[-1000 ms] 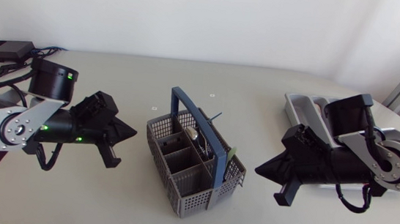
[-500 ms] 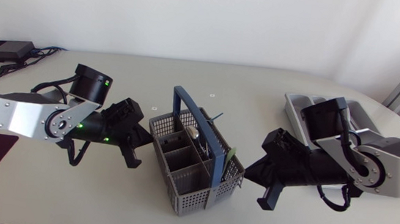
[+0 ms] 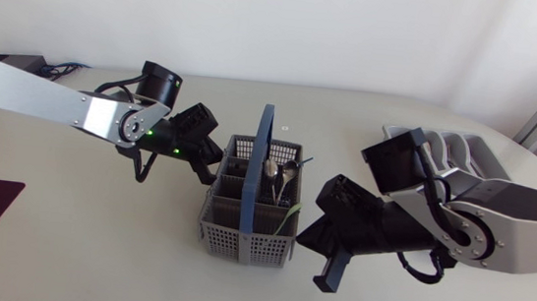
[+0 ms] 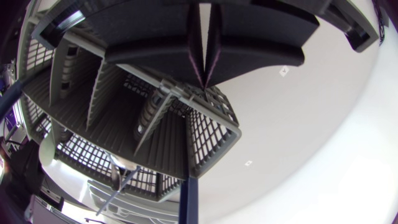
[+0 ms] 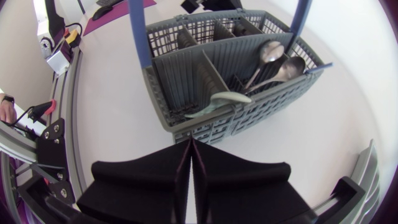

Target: Sort the cutlery from the basket into the organizer compartments.

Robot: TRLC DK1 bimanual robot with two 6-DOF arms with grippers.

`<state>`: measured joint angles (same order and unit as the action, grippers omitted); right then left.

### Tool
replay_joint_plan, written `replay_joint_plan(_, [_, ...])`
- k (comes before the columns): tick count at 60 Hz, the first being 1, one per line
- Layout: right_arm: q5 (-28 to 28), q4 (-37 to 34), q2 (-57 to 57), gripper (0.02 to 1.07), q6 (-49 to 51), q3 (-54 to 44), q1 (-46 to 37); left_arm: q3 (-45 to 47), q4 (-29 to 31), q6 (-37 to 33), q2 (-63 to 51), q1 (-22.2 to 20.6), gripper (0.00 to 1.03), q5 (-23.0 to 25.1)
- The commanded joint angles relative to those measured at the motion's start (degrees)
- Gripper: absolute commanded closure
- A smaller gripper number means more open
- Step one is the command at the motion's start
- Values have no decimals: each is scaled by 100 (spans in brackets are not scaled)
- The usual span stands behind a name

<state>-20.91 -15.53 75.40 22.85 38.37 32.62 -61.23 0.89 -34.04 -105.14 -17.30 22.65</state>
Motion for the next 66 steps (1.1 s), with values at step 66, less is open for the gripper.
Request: replay_joint_plan(66, [-203, 1254, 2427, 101, -756, 2192, -1979, 3100, 1889, -1113, 4309, -423, 100, 275])
